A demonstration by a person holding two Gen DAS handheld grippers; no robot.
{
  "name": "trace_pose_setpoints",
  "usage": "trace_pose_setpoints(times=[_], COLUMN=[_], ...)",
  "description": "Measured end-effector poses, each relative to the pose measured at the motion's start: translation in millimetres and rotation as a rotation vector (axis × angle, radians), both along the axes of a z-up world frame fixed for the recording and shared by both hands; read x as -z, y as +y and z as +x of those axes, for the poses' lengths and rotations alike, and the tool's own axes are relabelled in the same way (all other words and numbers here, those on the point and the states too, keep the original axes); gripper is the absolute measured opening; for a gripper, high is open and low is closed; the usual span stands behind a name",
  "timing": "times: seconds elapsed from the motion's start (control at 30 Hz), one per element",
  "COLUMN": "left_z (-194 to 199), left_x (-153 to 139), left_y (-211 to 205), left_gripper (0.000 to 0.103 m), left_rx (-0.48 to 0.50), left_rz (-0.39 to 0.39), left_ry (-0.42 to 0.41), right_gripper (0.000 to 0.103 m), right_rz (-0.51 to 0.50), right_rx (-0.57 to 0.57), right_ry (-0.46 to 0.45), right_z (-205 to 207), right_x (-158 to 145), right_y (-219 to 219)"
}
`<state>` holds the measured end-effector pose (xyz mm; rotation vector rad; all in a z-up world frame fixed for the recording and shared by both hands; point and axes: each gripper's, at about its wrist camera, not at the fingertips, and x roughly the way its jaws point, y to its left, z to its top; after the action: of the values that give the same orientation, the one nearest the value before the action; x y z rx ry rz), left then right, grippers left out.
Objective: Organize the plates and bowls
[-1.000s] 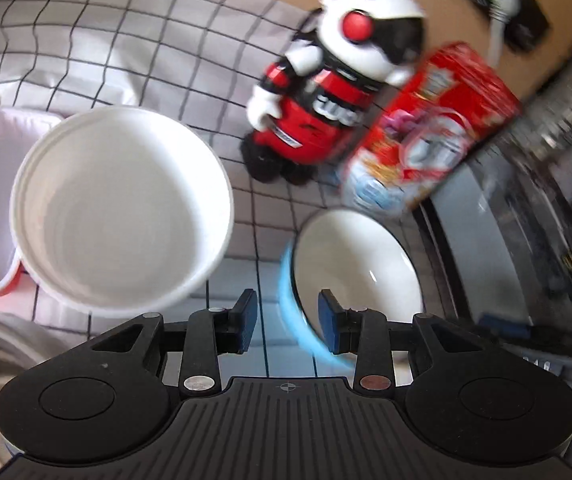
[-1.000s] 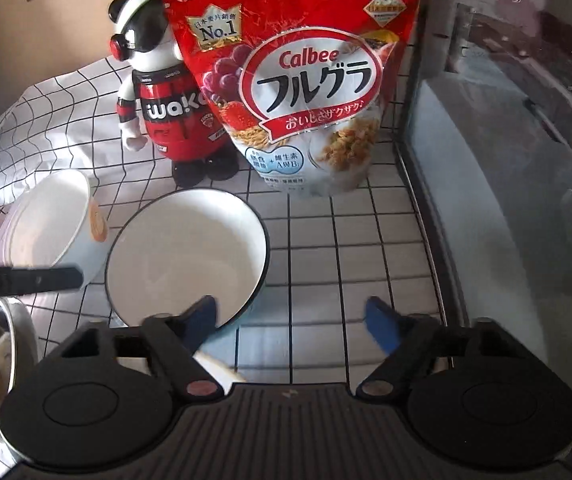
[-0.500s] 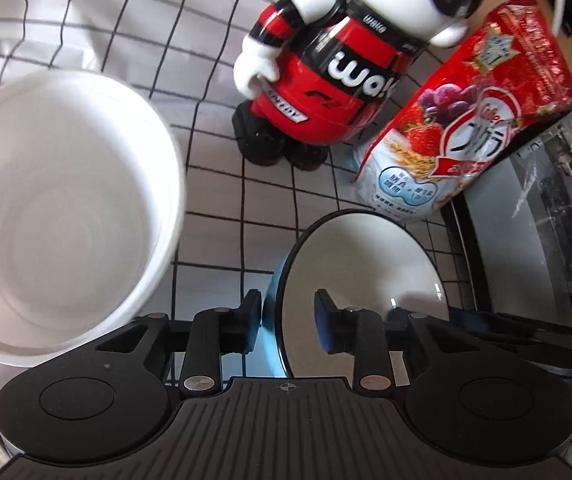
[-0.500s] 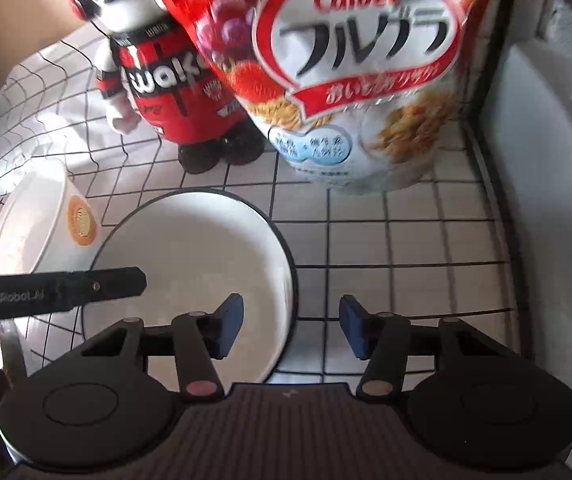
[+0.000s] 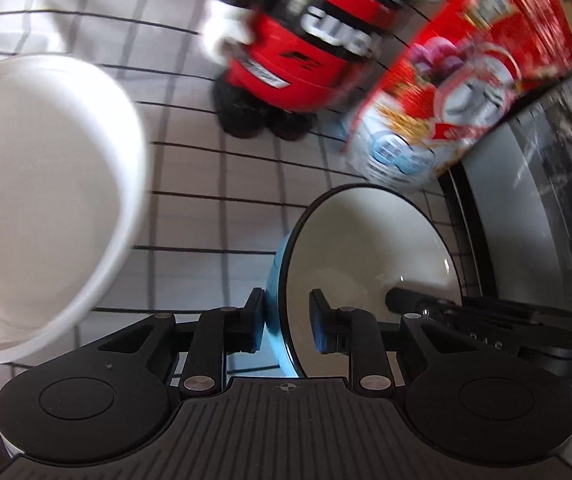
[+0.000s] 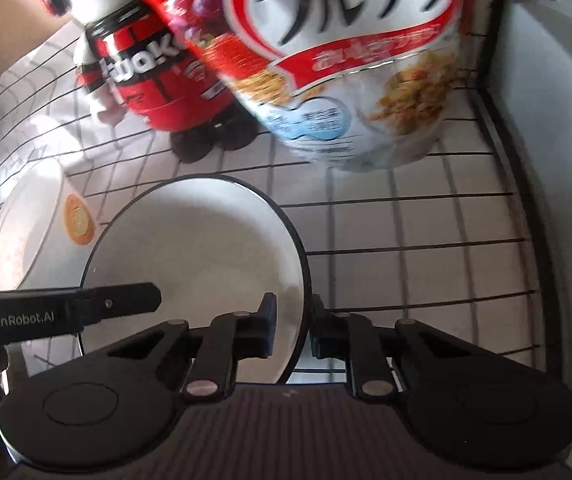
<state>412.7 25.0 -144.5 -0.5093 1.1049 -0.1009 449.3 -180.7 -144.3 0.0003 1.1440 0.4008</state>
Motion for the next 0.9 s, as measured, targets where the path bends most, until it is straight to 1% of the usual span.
trace_pose_setpoints(times=[0.2,0.33,0.4,0.63,0.73,0.83,0.9], left_z=[17.0,22.1,23.5,25.0,27.1,31.7,34.7], left_x=[-2.0,-4.5,-4.9,-4.8,-2.1,2.4,4.4], left_y=[-36.7,-58.0,-61.4,-62.0,-61.7,-61.7,-63.3], left_gripper=[0.026,0.026,0.025,0.026,0.026,0.026,0.029], left_rx=[0.117,0.174,0.178,0.169,0.167,0.167,0.173], left_rz=[0.015,0.077,0.093,0.091,0.091,0.072,0.069], left_ry=[0.009,0.009,0.007,0.018,0.026,0.038,0.041], right_gripper=[0.016,0.016,0.017,0.018,0.019,0.023,0.024], right_rz=[-0.005,0.016,0.023,0.048,0.051,0.052,0.044], right_rx=[0.114,0.153,0.159,0.167,0.168,0.164,0.158], right_ry=[0.003,0.004,0.004,0.005,0.013,0.026,0.037], right_z=[-5.4,-6.9,-8.3,-11.5,-10.0,-6.9,-4.1], right_x=[0.5,1.7,2.8,2.5,4.6,9.1,13.4], right_y=[-39.9,-55.0,-56.1,-59.4,-58.2,-55.1,-51.8])
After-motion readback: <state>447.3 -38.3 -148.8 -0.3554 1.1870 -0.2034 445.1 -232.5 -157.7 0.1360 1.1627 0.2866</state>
